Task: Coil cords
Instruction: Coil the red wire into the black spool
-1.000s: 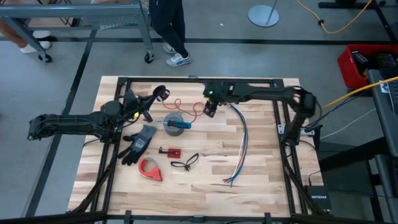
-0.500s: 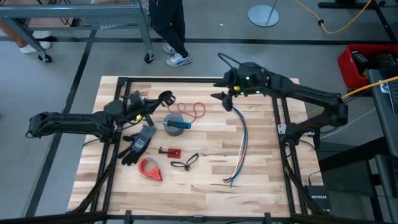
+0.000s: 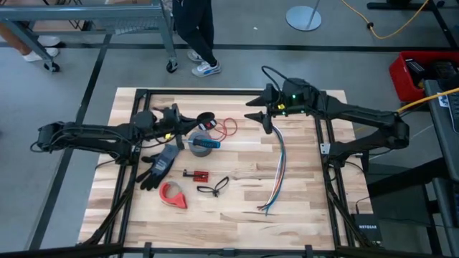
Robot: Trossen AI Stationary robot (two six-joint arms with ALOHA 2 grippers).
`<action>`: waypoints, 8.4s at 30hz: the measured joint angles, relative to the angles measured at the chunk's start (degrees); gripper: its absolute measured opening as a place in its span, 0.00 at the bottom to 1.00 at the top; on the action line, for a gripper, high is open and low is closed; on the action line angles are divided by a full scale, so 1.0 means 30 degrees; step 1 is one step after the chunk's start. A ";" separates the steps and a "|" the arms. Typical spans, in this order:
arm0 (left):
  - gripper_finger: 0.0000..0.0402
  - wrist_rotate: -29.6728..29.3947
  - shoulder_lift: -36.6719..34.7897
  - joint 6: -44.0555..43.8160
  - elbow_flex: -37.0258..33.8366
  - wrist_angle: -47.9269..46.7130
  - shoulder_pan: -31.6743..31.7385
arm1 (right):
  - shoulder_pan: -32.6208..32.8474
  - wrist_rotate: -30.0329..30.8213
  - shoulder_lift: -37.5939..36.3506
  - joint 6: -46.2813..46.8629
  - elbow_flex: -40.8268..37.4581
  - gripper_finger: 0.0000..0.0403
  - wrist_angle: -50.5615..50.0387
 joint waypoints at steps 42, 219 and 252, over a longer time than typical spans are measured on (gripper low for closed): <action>0.00 0.2164 0.8104 0.0609 0.5122 0.0040 -0.0903 | 0.0015 -0.2736 -0.1880 0.4120 -0.9342 0.59 1.0979; 0.28 0.0866 1.2447 0.0263 0.5900 1.1209 -0.0731 | 0.1122 0.5930 0.0747 -0.1406 -0.8140 0.00 2.4185; 0.01 -0.0805 1.2439 0.0571 0.6295 0.8785 -0.0852 | 0.1122 0.4928 0.1013 -0.1333 -0.8140 0.00 2.4418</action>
